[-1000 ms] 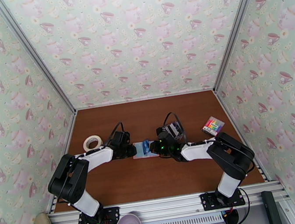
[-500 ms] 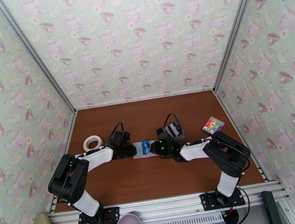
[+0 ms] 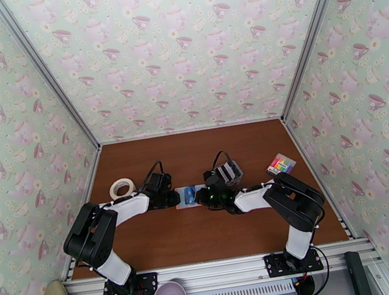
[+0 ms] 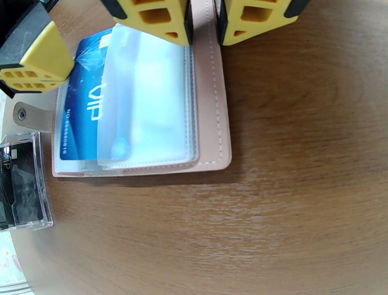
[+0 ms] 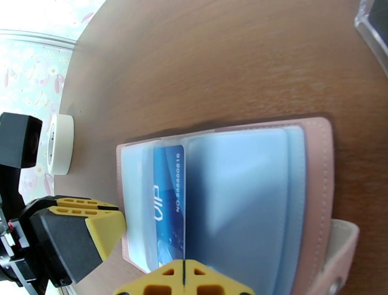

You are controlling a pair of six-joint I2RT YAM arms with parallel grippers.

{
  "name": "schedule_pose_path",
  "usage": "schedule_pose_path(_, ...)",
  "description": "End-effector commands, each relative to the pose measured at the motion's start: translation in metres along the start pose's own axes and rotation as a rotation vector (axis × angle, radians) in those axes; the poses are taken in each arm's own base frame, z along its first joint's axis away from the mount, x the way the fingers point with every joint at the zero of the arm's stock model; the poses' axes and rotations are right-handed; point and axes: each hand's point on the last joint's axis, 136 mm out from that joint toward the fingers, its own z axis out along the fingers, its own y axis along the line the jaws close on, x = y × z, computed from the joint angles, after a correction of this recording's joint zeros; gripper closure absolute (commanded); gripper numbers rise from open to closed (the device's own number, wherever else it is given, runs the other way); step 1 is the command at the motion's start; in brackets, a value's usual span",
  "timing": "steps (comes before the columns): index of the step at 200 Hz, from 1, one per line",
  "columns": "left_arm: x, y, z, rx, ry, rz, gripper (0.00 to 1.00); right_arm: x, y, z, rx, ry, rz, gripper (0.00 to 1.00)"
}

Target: Put the credit cards into the card holder

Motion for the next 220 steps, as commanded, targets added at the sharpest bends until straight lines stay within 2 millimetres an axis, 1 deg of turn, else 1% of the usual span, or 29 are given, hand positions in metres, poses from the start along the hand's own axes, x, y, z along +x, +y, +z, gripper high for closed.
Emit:
schedule_pose_path(1,0.006,0.0,0.008,-0.006,0.027,-0.005,0.75,0.004,0.006,0.006,-0.005,0.029,-0.002,0.98)
schedule_pose_path(66,0.002,-0.002,0.006,-0.006,0.021,-0.002,0.76,0.001,0.016,0.01,-0.015,0.031,-0.011,0.98)
schedule_pose_path(158,-0.004,-0.002,0.004,-0.011,0.013,-0.002,0.76,0.004,0.026,0.02,-0.013,0.056,-0.022,0.98)
schedule_pose_path(197,-0.006,0.0,0.003,-0.013,0.008,-0.005,0.76,0.009,0.033,0.027,-0.019,0.076,-0.031,0.98)
schedule_pose_path(220,-0.006,0.002,0.002,-0.017,0.007,-0.007,0.76,0.012,0.033,0.03,-0.017,0.087,-0.029,0.98)
